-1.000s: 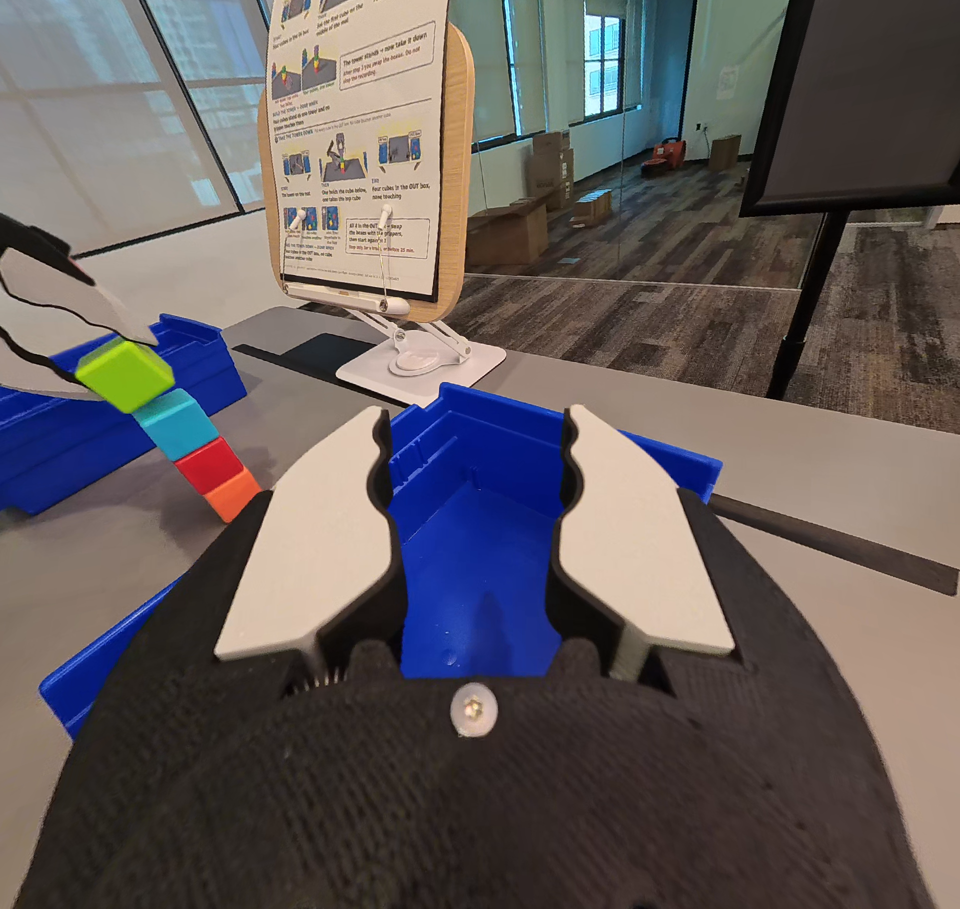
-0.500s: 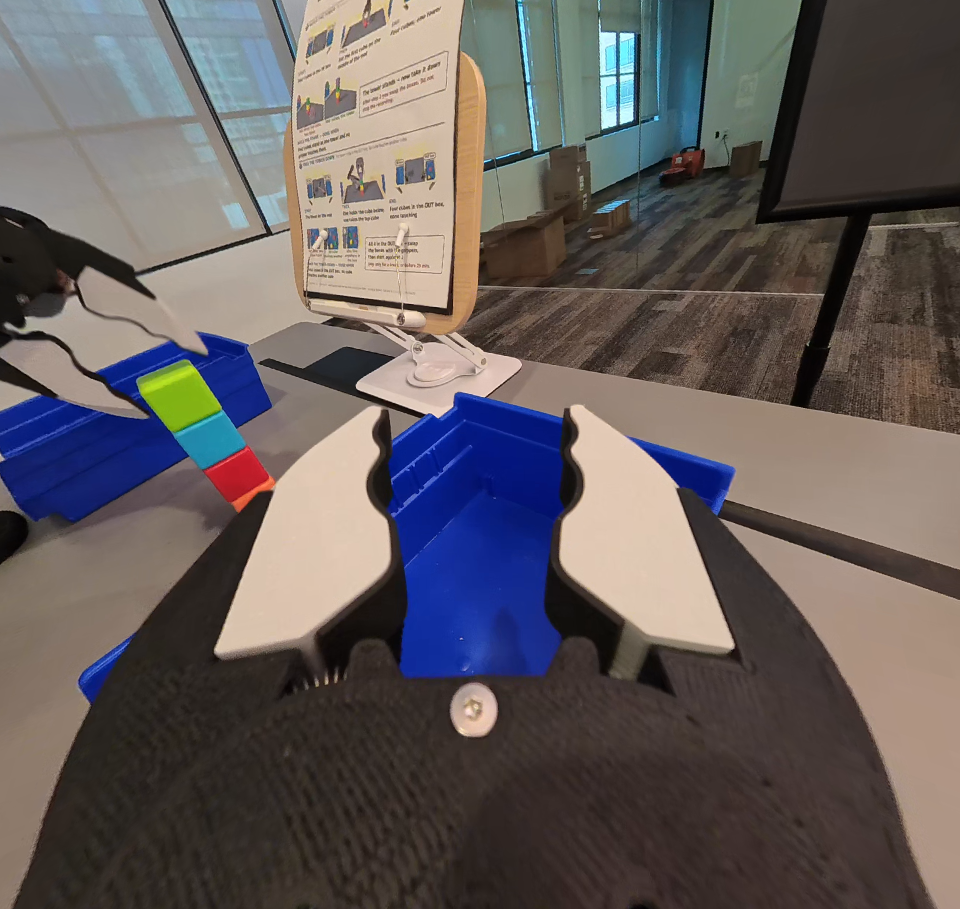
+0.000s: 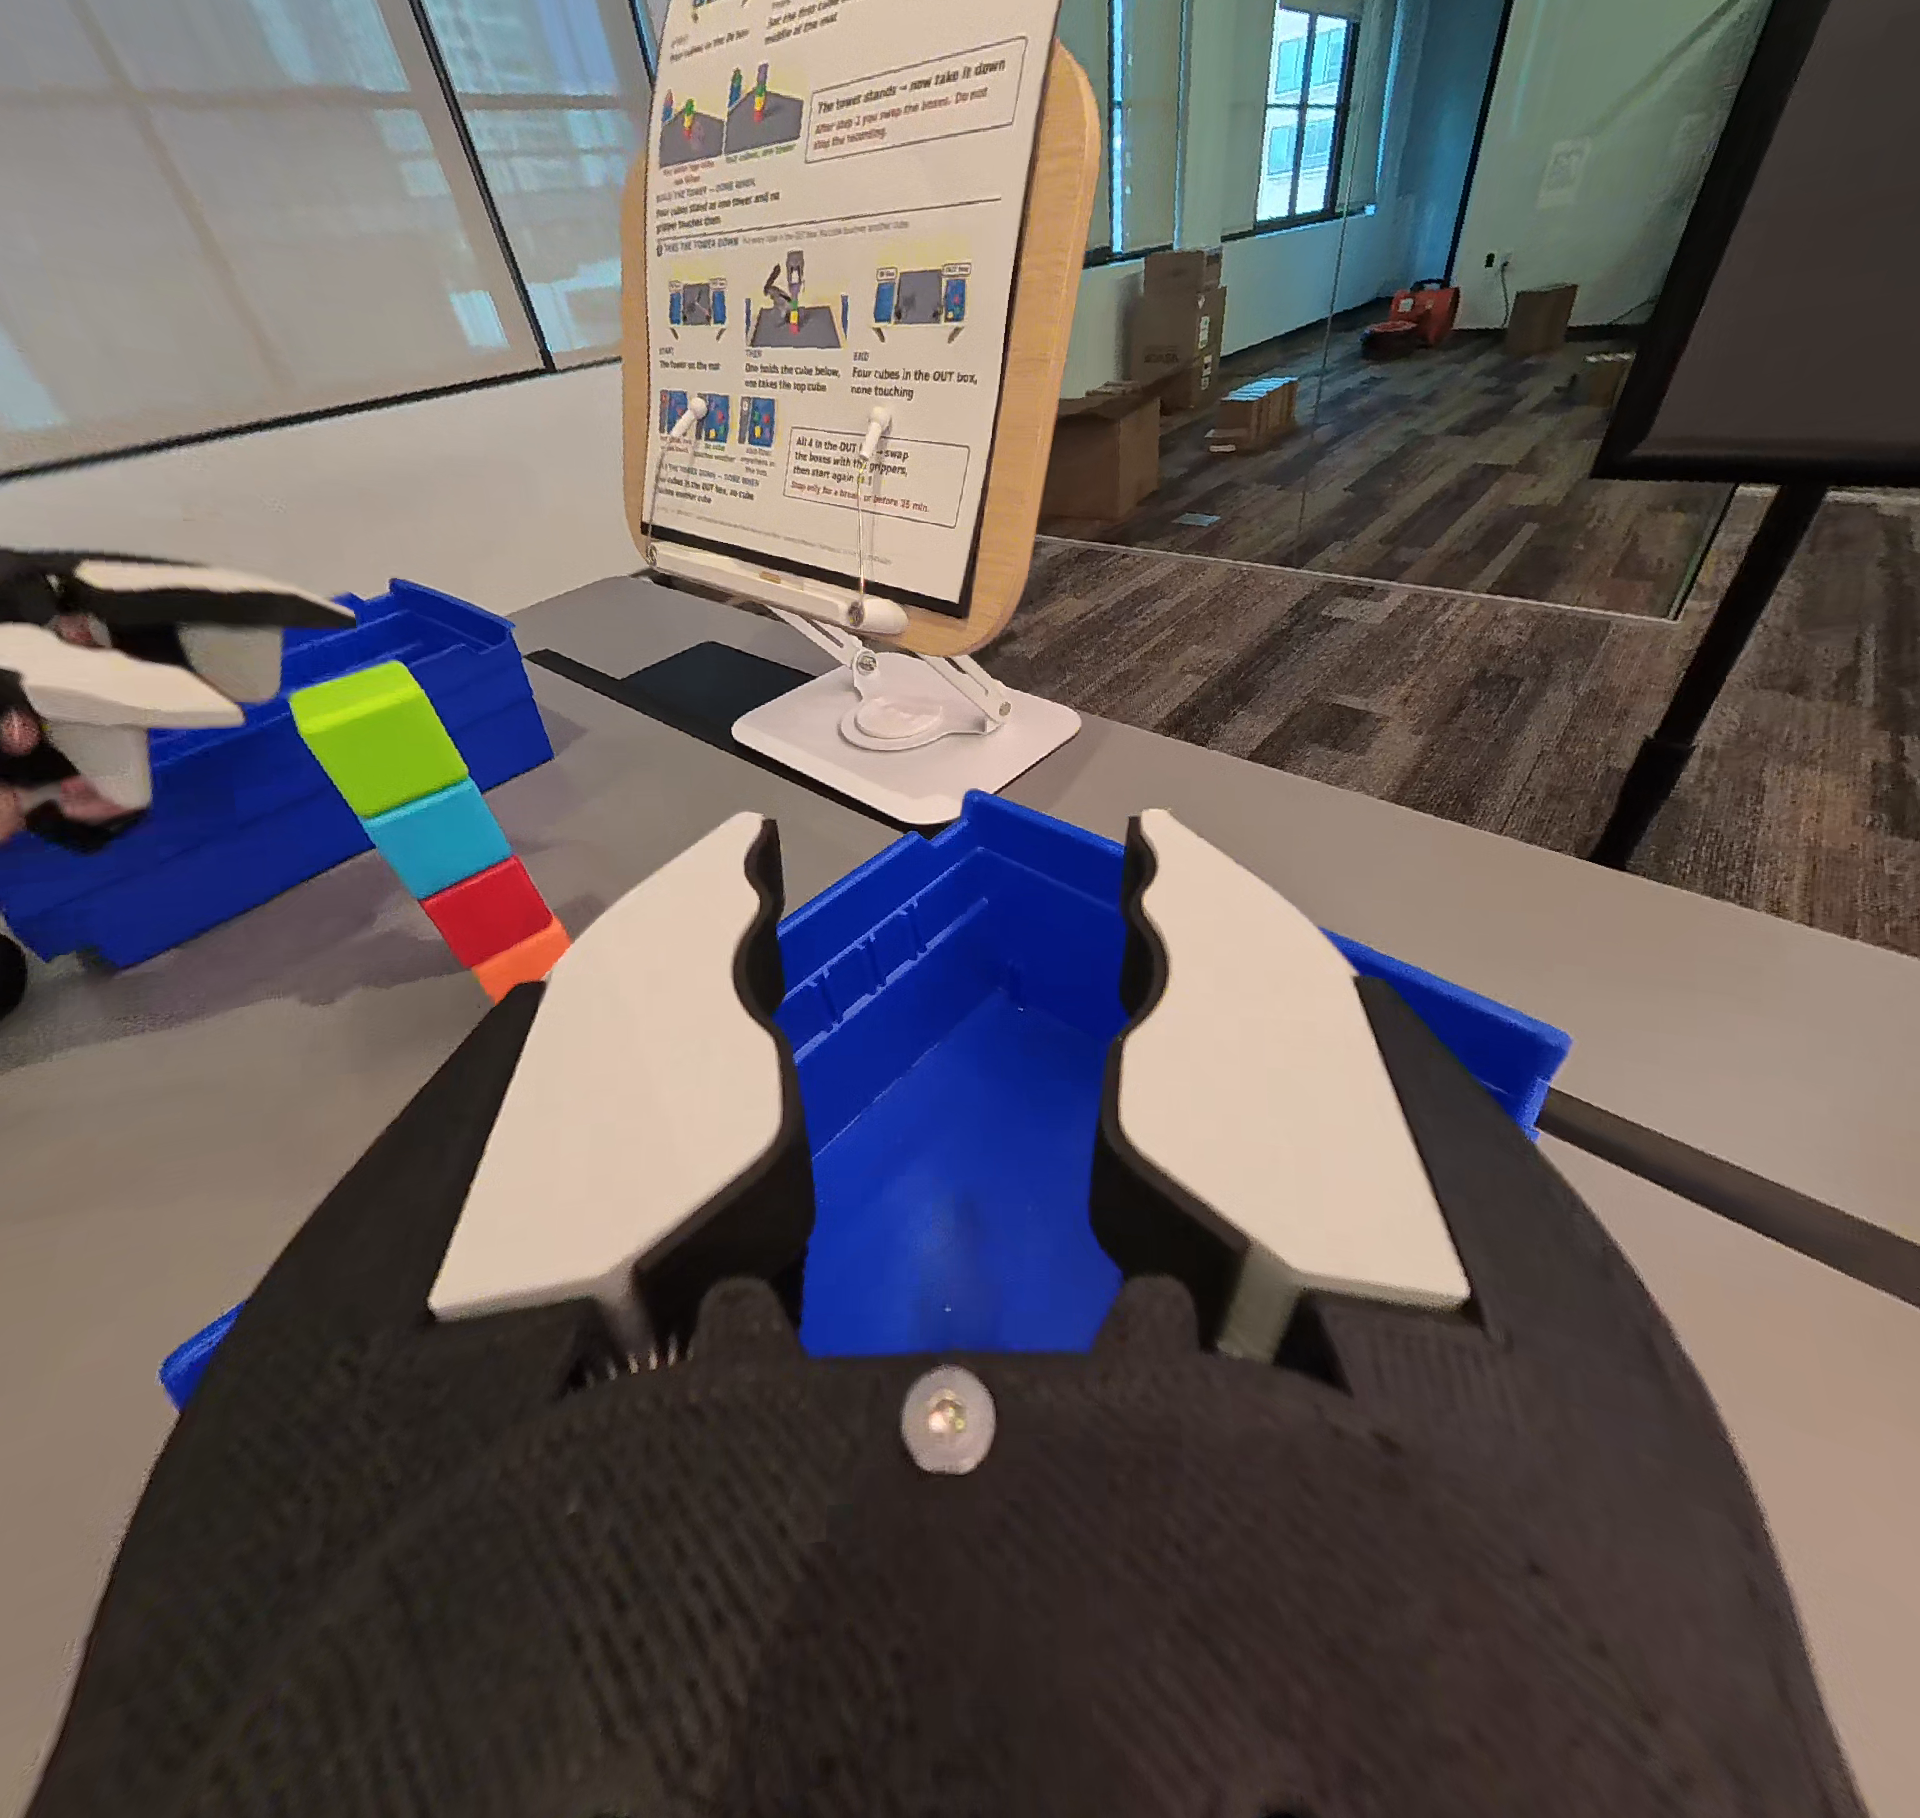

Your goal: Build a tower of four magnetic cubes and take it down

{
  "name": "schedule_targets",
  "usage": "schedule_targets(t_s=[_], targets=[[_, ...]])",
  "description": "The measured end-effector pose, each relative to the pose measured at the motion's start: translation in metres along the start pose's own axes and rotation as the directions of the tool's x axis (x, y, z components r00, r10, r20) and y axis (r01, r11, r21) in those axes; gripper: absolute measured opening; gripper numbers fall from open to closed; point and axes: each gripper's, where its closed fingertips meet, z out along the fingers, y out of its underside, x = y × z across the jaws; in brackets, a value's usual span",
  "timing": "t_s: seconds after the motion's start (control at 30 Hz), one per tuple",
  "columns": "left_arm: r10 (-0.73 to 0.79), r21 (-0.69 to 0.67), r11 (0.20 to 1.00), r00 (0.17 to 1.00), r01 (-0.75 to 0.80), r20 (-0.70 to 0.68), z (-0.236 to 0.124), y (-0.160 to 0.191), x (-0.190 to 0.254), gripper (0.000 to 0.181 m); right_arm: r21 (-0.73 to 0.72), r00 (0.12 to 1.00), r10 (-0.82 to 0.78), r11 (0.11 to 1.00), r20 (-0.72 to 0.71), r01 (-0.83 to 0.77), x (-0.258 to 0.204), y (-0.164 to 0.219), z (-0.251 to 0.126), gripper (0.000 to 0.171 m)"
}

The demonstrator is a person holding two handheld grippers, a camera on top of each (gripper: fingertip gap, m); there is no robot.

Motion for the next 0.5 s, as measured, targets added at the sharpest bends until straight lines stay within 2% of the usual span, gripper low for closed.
schedule_targets(t_s=[0.03, 0.1, 0.17, 0.2, 0.3, 0.5], targets=[[-0.024, 0.020, 1.000, 1.000, 0.024, 0.011, 0.002, 0.012, 0.001, 0.087, -0.009, 1.000, -0.014, 1.000, -0.003, 0.014, -0.002, 0.000, 0.002, 0.064], [0.020, 0.052, 0.998, 1.000, -0.019, -0.024, 0.009, 0.029, 0.014, 0.089, -0.026, 0.999, -0.035, 0.999, -0.003, 0.035, -0.005, 0.002, 0.005, 0.064], [0.102, -0.007, 0.995, 0.995, -0.103, -0.017, 0.017, 0.049, 0.020, 0.095, -0.029, 0.999, -0.049, 0.998, -0.003, 0.049, -0.007, 0.001, 0.007, 0.064], [0.119, -0.022, 0.993, 0.993, -0.120, -0.022, 0.021, 0.055, 0.022, 0.103, -0.027, 0.999, -0.052, 0.998, -0.003, 0.052, -0.008, 0.001, 0.009, 0.064], [0.126, -0.004, 0.992, 0.990, -0.126, -0.060, 0.029, 0.060, 0.026, 0.105, -0.033, 0.999, -0.054, 0.998, -0.004, 0.054, -0.009, 0.003, 0.013, 0.063], [-0.111, -0.020, 0.994, 0.993, 0.112, 0.027, 0.048, 0.079, 0.018, 0.105, -0.074, 0.996, -0.089, 0.993, -0.027, 0.087, -0.008, 0.009, 0.020, 0.063]])
